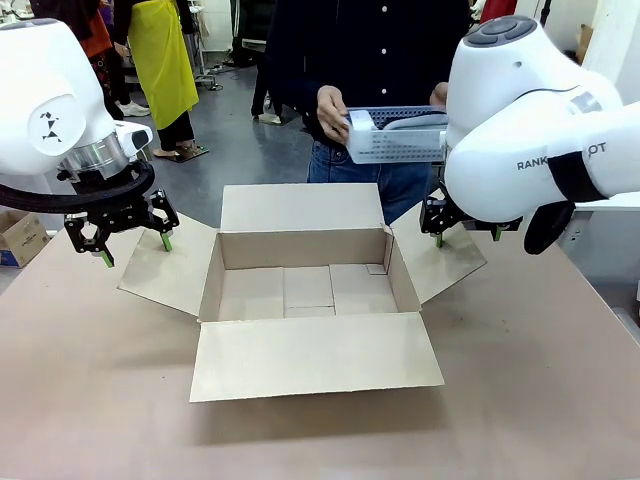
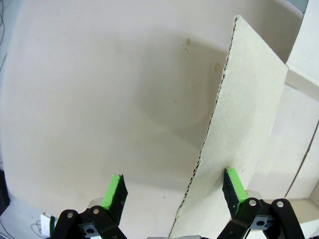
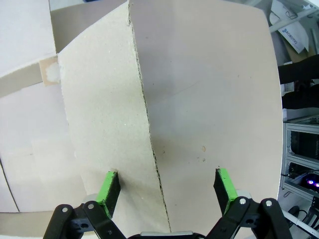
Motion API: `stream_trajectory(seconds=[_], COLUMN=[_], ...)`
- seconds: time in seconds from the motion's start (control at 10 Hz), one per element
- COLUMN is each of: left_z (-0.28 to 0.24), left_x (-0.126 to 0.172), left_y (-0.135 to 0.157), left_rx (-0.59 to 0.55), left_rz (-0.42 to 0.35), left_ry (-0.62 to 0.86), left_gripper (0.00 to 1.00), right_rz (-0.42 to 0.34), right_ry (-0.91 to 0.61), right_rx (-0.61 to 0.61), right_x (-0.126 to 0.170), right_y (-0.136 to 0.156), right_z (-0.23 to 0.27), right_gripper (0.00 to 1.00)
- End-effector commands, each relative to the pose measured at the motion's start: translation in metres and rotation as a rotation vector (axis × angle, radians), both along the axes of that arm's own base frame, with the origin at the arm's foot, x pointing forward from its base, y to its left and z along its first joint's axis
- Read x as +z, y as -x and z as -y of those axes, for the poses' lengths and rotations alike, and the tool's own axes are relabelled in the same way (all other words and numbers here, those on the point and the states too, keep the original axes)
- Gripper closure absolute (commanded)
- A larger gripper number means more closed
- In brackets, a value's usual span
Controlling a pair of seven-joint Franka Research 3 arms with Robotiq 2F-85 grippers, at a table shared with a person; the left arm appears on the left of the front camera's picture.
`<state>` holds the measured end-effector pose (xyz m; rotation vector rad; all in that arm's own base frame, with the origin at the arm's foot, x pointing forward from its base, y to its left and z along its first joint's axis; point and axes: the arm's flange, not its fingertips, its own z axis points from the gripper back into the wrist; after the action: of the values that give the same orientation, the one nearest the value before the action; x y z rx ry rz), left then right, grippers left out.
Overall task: Pack the gift set into the box.
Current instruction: Lift both hands away from the flaps of the Package Box.
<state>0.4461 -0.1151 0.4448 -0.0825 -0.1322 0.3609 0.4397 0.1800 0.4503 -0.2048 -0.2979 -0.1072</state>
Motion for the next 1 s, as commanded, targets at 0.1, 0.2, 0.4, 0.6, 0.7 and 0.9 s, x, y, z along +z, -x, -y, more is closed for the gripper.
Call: stream_trajectory(seconds=[0.1, 0.2, 0.4, 0.6, 0.7, 0.9], left_z=[0.0002, 0.0002, 0.0002, 0.0002, 0.0002, 0.0002], left_x=[0.0025, 0.0025, 0.0025, 0.0025, 0.0025, 0.0025], left_y=[0.0011, 0.0011, 0.0011, 0.0011, 0.0011, 0.0011], left_rx=[0.016, 0.016, 0.016, 0.016, 0.016, 0.016], left_rz=[-0.002, -0.002, -0.002, -0.002, -0.002, -0.002], left_ry=[-0.014, -0.014, -0.014, -0.014, -0.014, -0.014], left_gripper=[0.0, 0.0, 0.0, 0.0, 0.0, 0.0], right_rz=[0.007, 0.007, 0.007, 0.007, 0.007, 0.007], right_ry=[0.018, 0.018, 0.018, 0.018, 0.018, 0.018], right_rx=[-0.006, -0.006, -0.006, -0.006, -0.006, -0.006], right_x=[0.0024, 0.0024, 0.0024, 0.0024, 0.0024, 0.0024], right_y=[-0.0017, -0.0017, -0.0017, -0.0017, -0.0017, -0.0017], right_z=[0.0006, 0.0006, 0.0006, 0.0006, 0.0006, 0.0006], right_gripper=[0.0, 0.0, 0.0, 0.0, 0.0, 0.0])
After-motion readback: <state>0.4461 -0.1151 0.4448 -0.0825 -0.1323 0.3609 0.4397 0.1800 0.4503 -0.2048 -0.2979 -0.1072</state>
